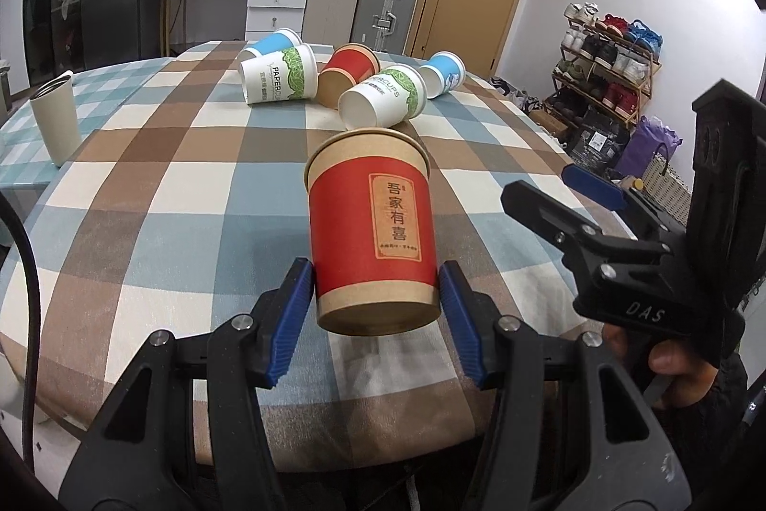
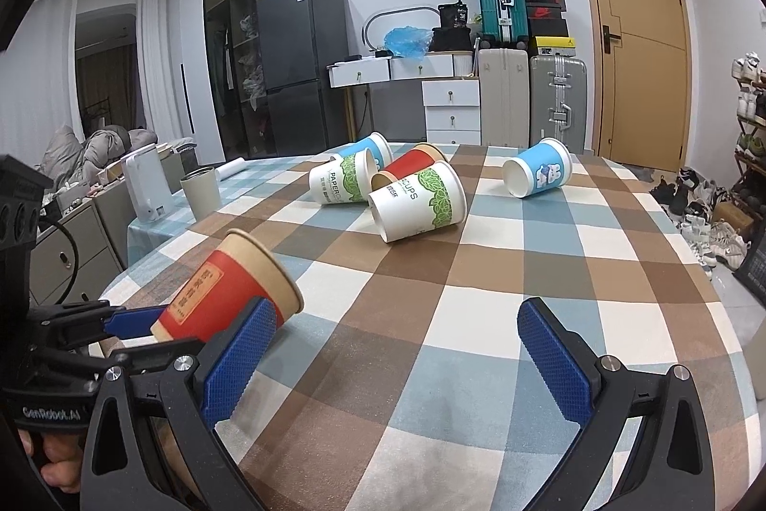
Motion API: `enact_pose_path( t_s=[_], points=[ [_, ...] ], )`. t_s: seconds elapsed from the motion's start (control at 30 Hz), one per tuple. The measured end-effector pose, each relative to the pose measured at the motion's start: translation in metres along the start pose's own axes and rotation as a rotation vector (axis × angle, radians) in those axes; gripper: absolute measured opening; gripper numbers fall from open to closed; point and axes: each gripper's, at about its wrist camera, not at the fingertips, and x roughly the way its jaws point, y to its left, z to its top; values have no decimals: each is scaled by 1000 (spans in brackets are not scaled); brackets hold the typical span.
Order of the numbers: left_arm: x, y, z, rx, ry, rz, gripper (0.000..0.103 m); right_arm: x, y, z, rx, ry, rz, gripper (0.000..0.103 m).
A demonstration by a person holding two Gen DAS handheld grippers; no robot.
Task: Flip cup upright
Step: 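Rotate the red cup upright with the left gripper, carrying it toward the right tool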
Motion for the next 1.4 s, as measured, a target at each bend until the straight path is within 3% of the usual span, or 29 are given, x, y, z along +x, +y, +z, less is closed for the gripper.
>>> enact_pose_path(
  t_s=[0.53, 0.93, 1.4],
  points=[
    [8, 6, -9, -41, 32, -22, 54, 0, -1, 0, 7, -2, 2, 103],
    [-6, 32, 10, -66, -40, -4, 103, 4, 0, 2, 15, 14, 6, 103],
    [-2, 70, 41, 29, -149, 26, 102, 20, 9, 6, 102, 126, 59, 103]
  ],
)
